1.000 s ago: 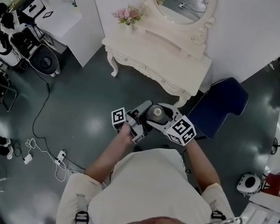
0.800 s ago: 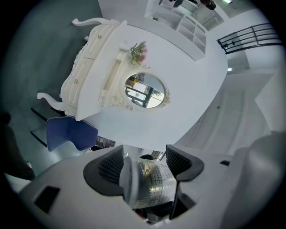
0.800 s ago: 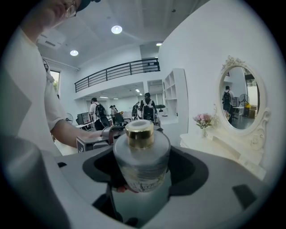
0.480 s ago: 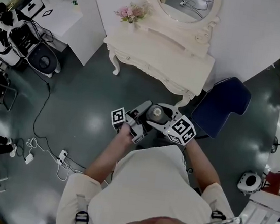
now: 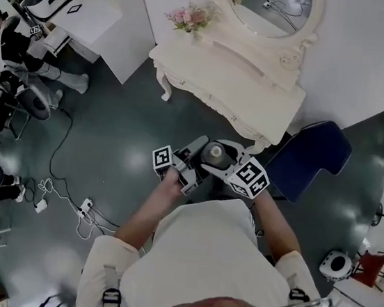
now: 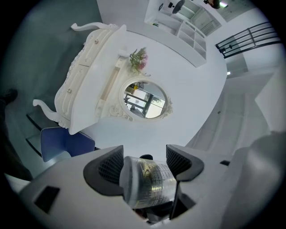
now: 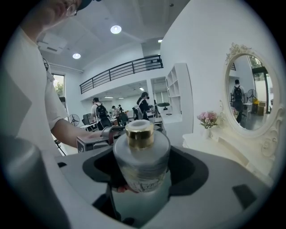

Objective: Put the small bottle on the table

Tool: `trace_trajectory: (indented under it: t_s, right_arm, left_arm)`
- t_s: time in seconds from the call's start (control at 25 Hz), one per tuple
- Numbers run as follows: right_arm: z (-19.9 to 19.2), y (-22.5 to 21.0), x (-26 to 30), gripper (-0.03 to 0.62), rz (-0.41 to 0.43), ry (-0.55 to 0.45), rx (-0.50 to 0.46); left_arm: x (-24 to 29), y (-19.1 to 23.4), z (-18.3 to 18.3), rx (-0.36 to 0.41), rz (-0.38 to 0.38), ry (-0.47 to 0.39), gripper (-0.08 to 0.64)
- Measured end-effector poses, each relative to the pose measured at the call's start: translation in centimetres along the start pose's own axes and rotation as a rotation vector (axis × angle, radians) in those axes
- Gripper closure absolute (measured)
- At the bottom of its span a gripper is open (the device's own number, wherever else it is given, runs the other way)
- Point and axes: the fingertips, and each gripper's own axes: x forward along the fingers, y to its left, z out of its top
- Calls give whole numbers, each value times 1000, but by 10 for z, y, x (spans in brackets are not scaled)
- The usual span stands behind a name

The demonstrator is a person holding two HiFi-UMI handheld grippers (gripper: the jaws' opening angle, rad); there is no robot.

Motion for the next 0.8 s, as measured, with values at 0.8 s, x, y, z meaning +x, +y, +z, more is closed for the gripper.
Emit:
trace_trajectory:
  t_s: [0.8]
  right_arm:
    - [6,-139,-19,247,135,27,-46]
  left_arm:
    - [122,25,59,51,-11,-124,261]
